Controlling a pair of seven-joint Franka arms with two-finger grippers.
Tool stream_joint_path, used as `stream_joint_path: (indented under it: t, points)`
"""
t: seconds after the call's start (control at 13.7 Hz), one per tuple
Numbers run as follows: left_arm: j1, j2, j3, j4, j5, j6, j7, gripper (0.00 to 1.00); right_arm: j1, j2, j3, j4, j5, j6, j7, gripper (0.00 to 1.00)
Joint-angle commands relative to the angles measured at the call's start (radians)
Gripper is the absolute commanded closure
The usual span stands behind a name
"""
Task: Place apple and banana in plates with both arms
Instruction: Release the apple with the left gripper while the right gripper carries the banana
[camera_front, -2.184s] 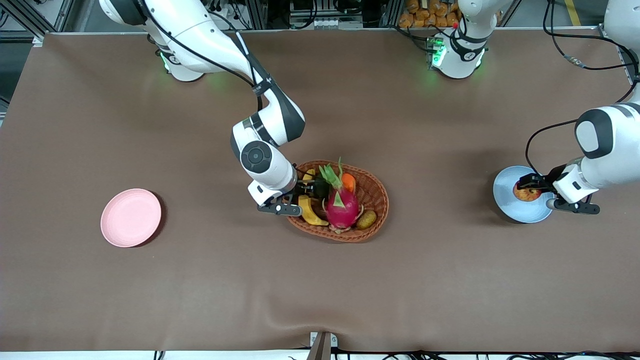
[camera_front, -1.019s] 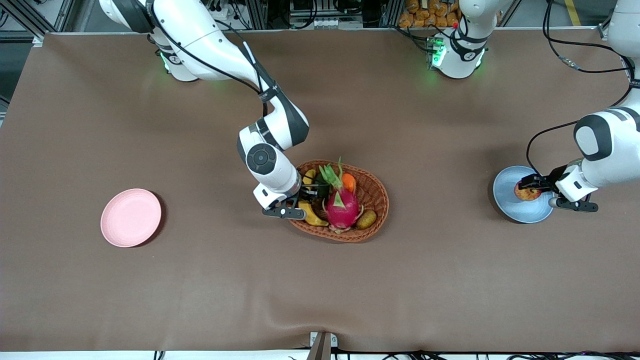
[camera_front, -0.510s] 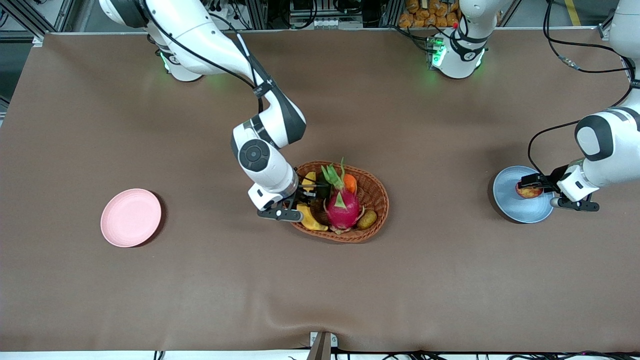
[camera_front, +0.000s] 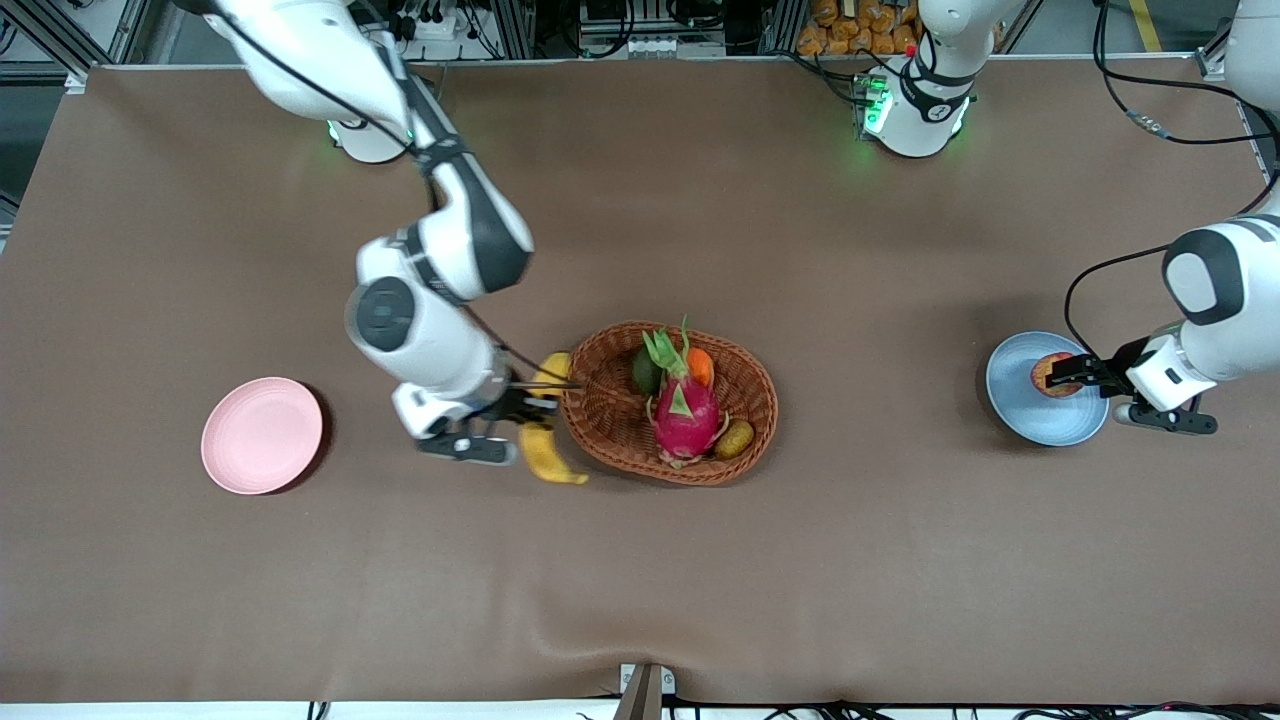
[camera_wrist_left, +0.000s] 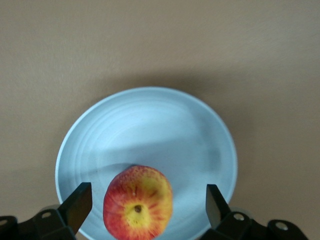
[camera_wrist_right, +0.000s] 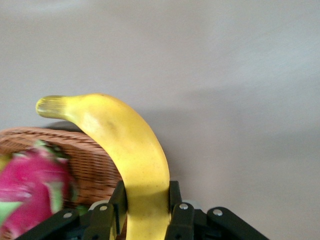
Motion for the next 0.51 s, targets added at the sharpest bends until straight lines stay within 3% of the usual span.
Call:
stream_joint_path:
  t: [0.0,0.22,0.44]
  points:
    - [0.002,-0.022,-0.034,0.096,0.02,-0.141,-0.007,0.0,-0.053,-0.18,-0.029,-0.253,-0.105,0.015,-0.138,0.85]
    - [0.001,-0.03,-0.038,0.144,0.021,-0.175,-0.007,0.0,-0.145,-0.241,-0.061,-0.352,-0.17,0.011,-0.233,0.87]
    - [-0.009,-0.045,-0.044,0.169,0.021,-0.189,-0.007,0.0,-0.355,-0.254,-0.069,-0.383,-0.18,0.012,-0.55,0.87]
